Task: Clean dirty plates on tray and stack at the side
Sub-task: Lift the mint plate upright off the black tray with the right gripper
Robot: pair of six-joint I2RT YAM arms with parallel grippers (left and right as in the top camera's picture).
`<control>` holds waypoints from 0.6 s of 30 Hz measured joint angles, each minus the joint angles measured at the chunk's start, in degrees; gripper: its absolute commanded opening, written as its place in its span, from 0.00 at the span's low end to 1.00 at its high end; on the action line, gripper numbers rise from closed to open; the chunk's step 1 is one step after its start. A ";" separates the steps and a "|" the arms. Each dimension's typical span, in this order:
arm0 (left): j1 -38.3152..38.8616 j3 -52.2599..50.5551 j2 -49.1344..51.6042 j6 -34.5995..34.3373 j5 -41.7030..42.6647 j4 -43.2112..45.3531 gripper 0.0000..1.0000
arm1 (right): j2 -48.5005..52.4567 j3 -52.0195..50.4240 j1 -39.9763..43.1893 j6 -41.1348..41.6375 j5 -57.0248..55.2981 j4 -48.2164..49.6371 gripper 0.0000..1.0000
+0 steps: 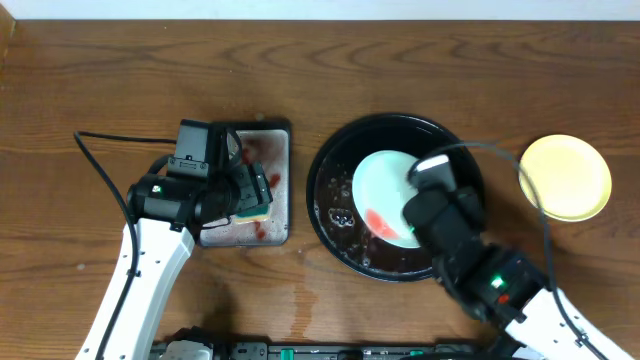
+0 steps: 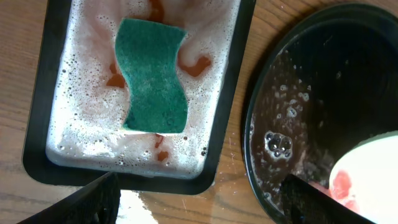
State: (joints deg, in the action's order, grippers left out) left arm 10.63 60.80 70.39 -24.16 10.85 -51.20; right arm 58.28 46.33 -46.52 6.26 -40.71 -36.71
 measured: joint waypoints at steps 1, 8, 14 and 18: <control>0.00 0.00 0.00 0.00 0.00 0.02 0.82 | 0.00 0.00 -1.38 -0.63 -1.84 0.00 0.01; 0.00 0.00 0.00 0.02 0.00 0.00 0.82 | 0.92 0.00 -12.26 -4.92 -13.25 0.02 0.01; 0.00 0.00 0.00 0.00 0.00 0.02 0.82 | 0.96 0.00 -17.64 -6.45 -19.08 0.04 0.01; 0.00 0.00 0.00 0.00 0.00 0.02 0.83 | 0.98 0.00 -20.41 -7.06 -22.53 0.11 0.01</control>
State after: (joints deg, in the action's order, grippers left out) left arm 10.63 60.80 70.39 -24.16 10.85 -51.18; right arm 59.27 46.33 -66.94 -0.80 -63.24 -36.60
